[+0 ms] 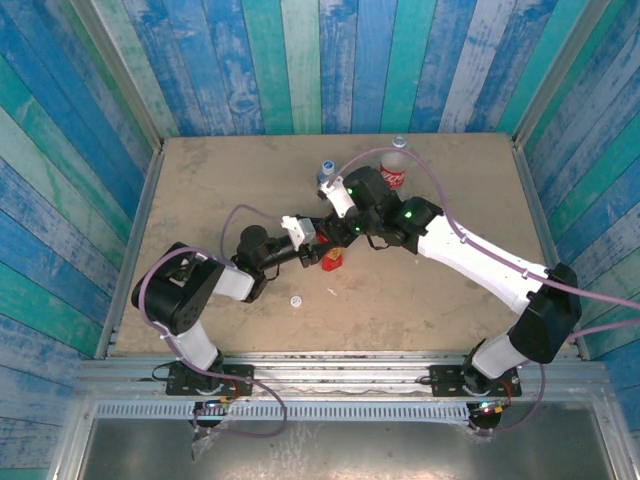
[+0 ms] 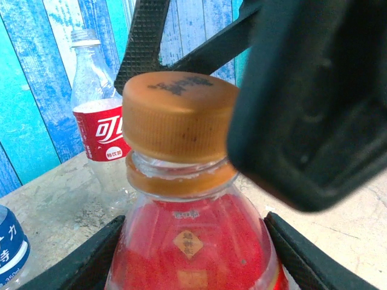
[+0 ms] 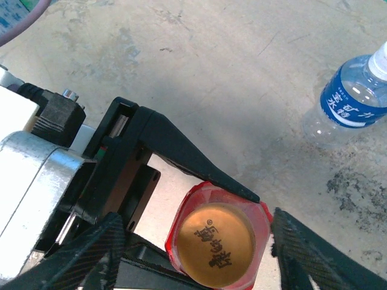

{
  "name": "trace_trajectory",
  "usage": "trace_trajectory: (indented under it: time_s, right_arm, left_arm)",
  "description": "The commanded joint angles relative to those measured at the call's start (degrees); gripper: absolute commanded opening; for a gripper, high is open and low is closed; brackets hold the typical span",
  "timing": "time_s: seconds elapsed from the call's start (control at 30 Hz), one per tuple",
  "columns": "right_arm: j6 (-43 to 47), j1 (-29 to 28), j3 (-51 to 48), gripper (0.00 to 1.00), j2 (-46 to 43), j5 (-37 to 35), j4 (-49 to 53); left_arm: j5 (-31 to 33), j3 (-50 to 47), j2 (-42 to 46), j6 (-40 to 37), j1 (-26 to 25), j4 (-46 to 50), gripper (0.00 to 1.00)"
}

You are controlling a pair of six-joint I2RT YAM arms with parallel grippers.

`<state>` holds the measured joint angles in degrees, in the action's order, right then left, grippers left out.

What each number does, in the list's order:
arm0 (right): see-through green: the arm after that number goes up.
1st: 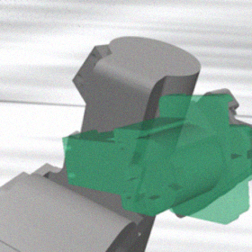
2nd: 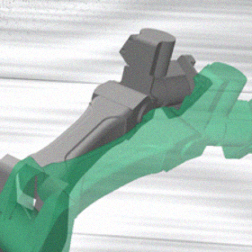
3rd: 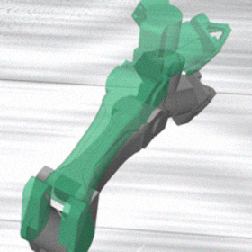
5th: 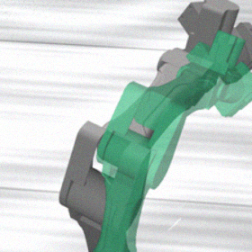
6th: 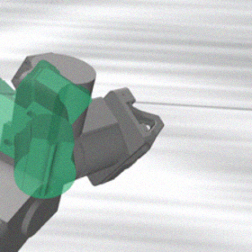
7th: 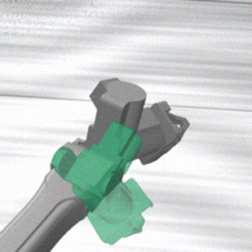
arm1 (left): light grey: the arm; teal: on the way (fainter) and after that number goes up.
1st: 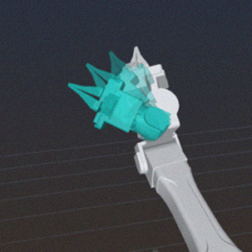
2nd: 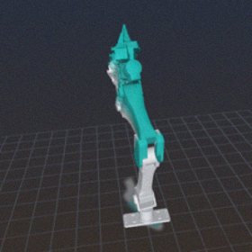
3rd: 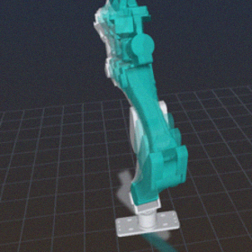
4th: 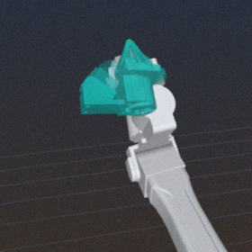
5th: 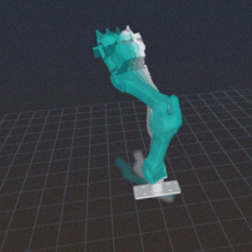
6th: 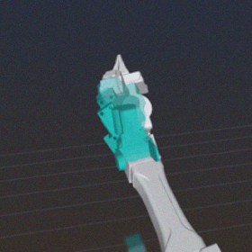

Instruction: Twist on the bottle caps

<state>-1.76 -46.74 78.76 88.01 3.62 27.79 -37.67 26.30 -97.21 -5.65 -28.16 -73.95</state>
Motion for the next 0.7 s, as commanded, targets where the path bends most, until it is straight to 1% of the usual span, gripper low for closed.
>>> trace_trajectory:
  time_s: [0.0, 0.17, 0.33, 0.5, 0.67]
  right_arm:
    - [-0.7, 0.2, -0.5, 0.70, -0.4, -1.3, -0.4]
    - [-1.5, 0.3, -1.1, 0.73, -1.6, -1.9, -1.8]
    - [-2.3, 0.8, -2.0, 0.70, -3.1, -3.1, -2.8]
    - [-3.6, 1.5, -3.0, 0.64, -4.1, -3.3, -3.8]
    - [-4.1, 2.2, -3.4, 0.52, -3.7, -2.8, -4.3]
  left_arm:
    - [-0.5, -0.4, 1.4, -1.3, 0.0, 5.7, 0.59]
    - [-0.7, -0.6, 1.5, -1.1, 0.0, 5.3, 0.59]
    - [-0.7, -0.5, 1.1, -1.2, 0.0, 5.3, 0.59]
    - [-0.7, -0.4, 1.2, -1.1, 0.0, 5.3, 0.59]
    - [-0.8, -0.5, 1.1, -1.1, 0.0, 5.4, 0.59]
